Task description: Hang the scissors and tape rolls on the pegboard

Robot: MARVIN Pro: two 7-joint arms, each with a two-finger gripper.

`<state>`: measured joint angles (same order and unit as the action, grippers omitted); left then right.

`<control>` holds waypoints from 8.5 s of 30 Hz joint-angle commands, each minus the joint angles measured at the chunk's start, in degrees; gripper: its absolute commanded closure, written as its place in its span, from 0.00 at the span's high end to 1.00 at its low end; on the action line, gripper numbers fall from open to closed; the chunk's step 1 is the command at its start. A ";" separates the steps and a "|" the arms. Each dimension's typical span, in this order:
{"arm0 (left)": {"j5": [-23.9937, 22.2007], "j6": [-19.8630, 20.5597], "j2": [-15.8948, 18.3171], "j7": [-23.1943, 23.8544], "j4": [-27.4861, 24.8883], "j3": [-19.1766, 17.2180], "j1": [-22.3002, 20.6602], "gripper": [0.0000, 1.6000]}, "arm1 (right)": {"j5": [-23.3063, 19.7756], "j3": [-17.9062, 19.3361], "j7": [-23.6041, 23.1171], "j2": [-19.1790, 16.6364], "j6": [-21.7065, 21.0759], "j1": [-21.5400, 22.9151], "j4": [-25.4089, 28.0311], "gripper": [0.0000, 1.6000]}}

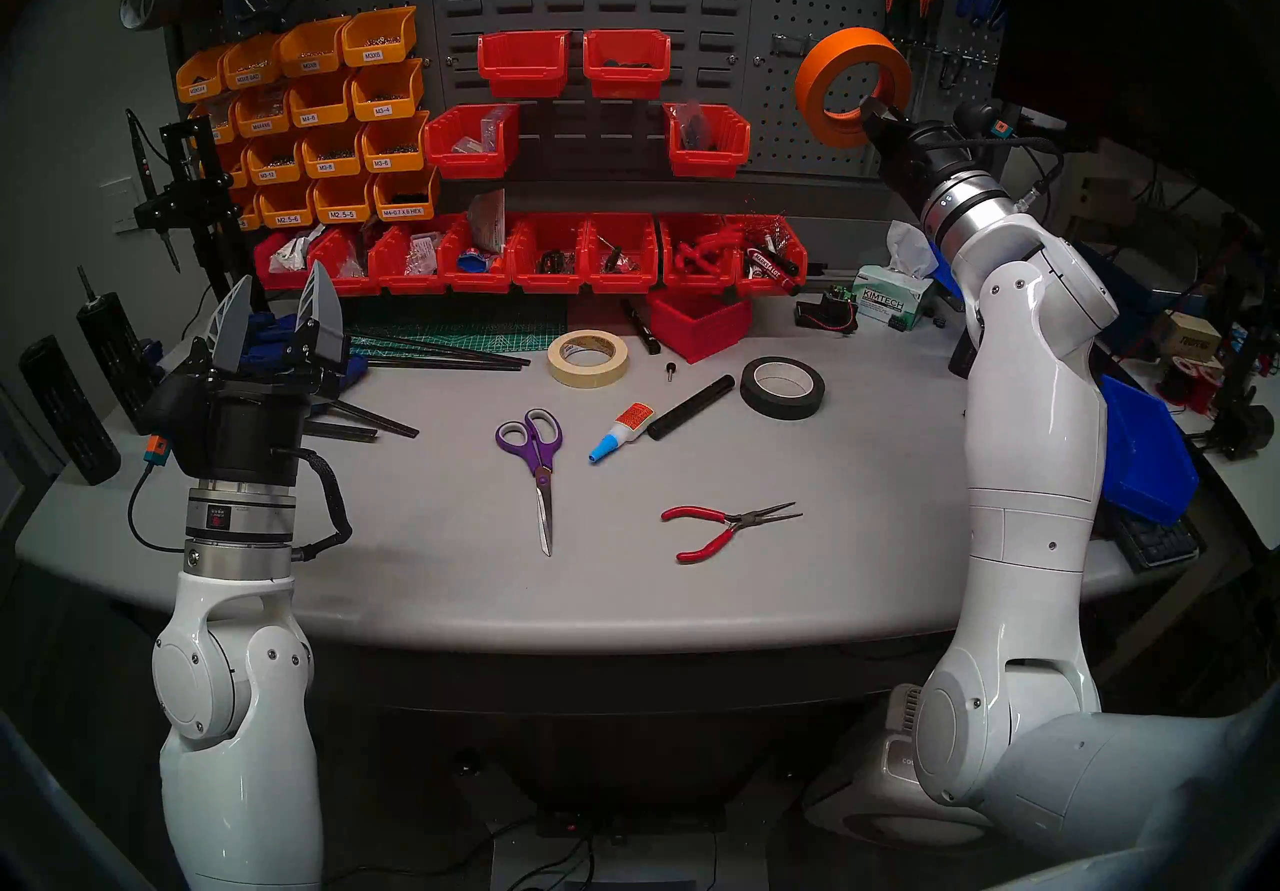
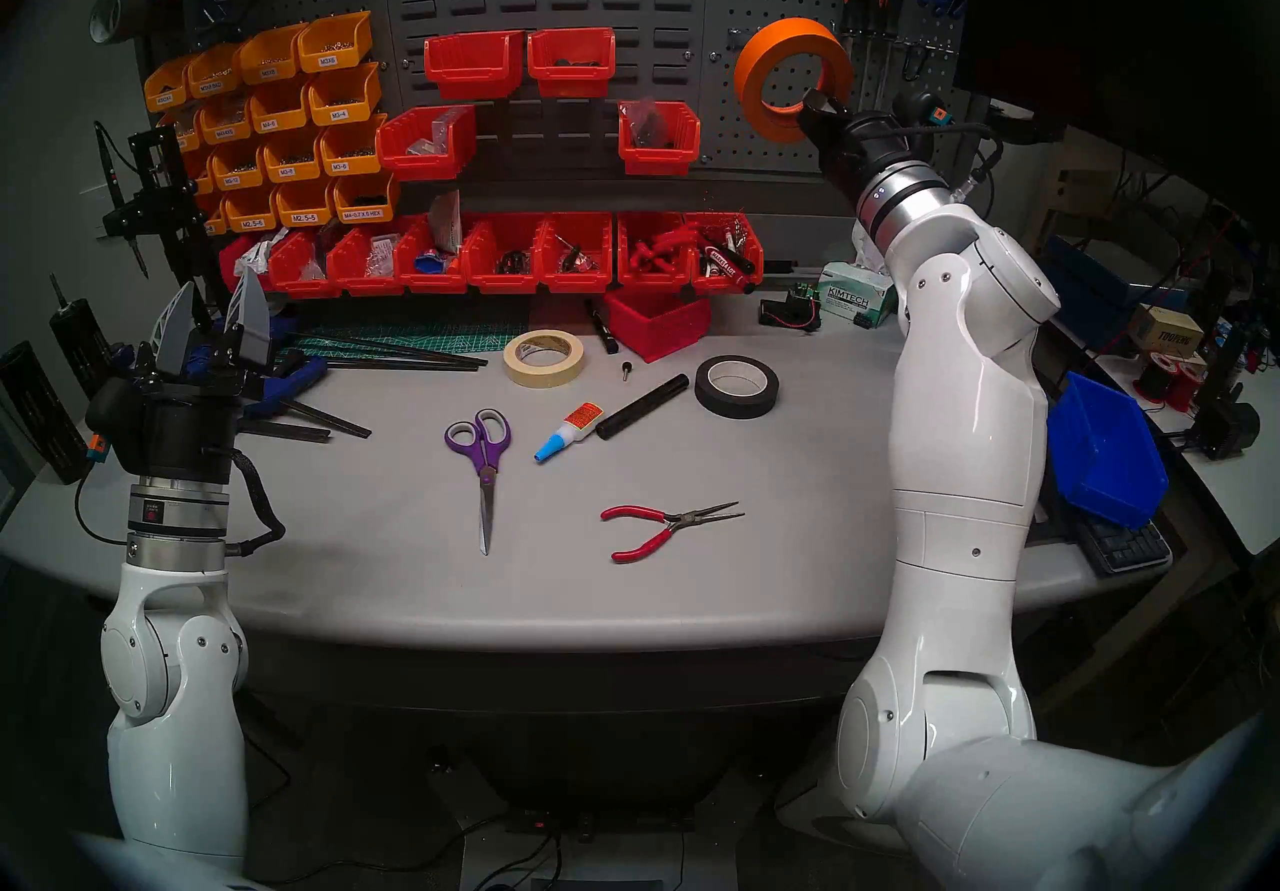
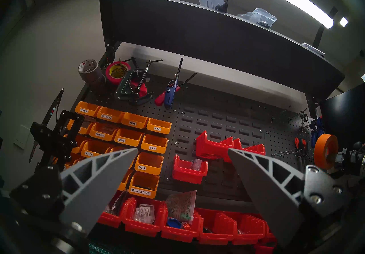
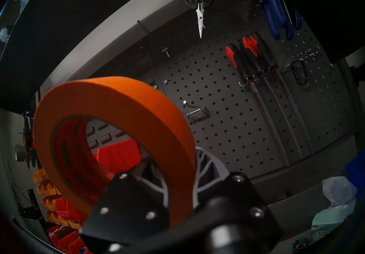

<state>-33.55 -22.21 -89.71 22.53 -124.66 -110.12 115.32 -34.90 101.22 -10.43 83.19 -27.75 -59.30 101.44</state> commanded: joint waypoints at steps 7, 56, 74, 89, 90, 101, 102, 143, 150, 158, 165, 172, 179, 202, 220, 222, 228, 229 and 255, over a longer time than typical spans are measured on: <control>-0.16 -0.43 0.29 0.05 -0.63 0.27 -1.73 1.00 | -4.45 -0.35 3.39 0.67 0.61 8.62 -2.27 0.00; 0.02 -0.49 1.31 -0.05 0.16 1.12 -4.33 1.00 | -16.71 -1.79 17.09 3.28 1.50 23.30 -19.51 0.00; 0.15 -0.61 1.39 -0.23 0.02 1.01 -4.88 1.00 | -20.10 -2.69 20.13 3.07 1.74 28.90 -28.33 0.00; 0.36 -0.63 1.21 -0.51 0.01 1.15 -4.82 1.00 | -22.39 -3.94 19.87 1.62 1.71 33.31 -33.38 0.00; 0.40 -0.67 1.17 -0.56 0.02 1.19 -4.81 1.00 | -22.45 -4.07 19.74 1.41 1.73 33.13 -33.25 0.00; 1.78 -1.13 0.27 -0.95 -0.64 2.44 -3.92 1.00 | -23.31 -4.63 18.85 -1.65 1.26 36.92 -39.69 0.00; 1.98 -1.18 0.15 -0.98 -0.83 2.63 -3.88 1.00 | -23.13 -4.84 18.73 -2.11 1.15 37.48 -40.62 0.00; 6.75 -2.20 -2.57 -2.57 -2.54 5.39 -2.80 1.00 | -23.66 -7.77 2.91 -7.95 -1.93 34.16 -44.78 0.00; 6.53 -2.02 -2.38 -2.35 -2.44 5.22 -2.86 1.00 | -23.72 -7.83 0.58 -8.69 -1.92 33.12 -43.38 0.00; 6.09 -1.93 -2.19 -2.09 -2.34 5.26 -2.78 1.00 | -24.18 -7.58 -0.10 -9.24 -2.81 29.14 -38.36 0.00; 5.88 -1.97 -2.19 -1.81 -2.49 5.54 -2.47 1.00 | -24.54 -6.96 1.68 -9.07 -3.67 26.73 -34.29 0.00; 5.97 -2.10 -2.24 -1.98 -2.59 5.51 -2.65 1.00 | -23.81 -8.21 4.01 -7.08 -3.76 28.54 -33.56 0.00; 5.86 -2.16 -2.24 -2.14 -2.45 5.15 -2.70 1.00 | -22.09 -10.54 6.53 -5.51 -1.94 31.04 -32.62 0.00; 5.24 -1.89 -1.96 -1.83 -2.56 5.19 -2.97 1.00 | -19.34 -9.29 9.71 -8.02 -1.88 26.98 -26.43 0.00; 5.07 -1.96 -1.67 -2.27 -2.51 4.99 -3.00 1.00 | -17.91 -10.60 12.02 -6.22 -1.23 29.40 -28.86 0.00; 5.00 -1.96 -1.65 -2.30 -2.45 4.89 -3.00 1.00 | -17.69 -10.77 12.65 -5.94 -0.98 30.31 -29.91 0.00; 4.76 -2.03 -1.56 -2.40 -2.28 4.46 -2.98 1.00 | -17.15 -11.11 13.38 -5.57 -0.34 32.30 -32.32 0.00; 4.73 -2.04 -1.55 -2.40 -2.26 4.41 -2.98 1.00 | -17.40 -10.72 13.58 -5.31 -0.05 31.65 -31.58 0.00; 4.03 -2.19 -1.26 -2.25 -2.30 4.30 -3.01 1.00 | -13.64 -12.15 14.30 -4.84 0.98 35.98 -37.53 0.00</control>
<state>-29.46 -23.86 -90.89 20.24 -125.27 -106.00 113.11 -48.98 89.18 4.00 77.98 -28.29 -28.05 63.55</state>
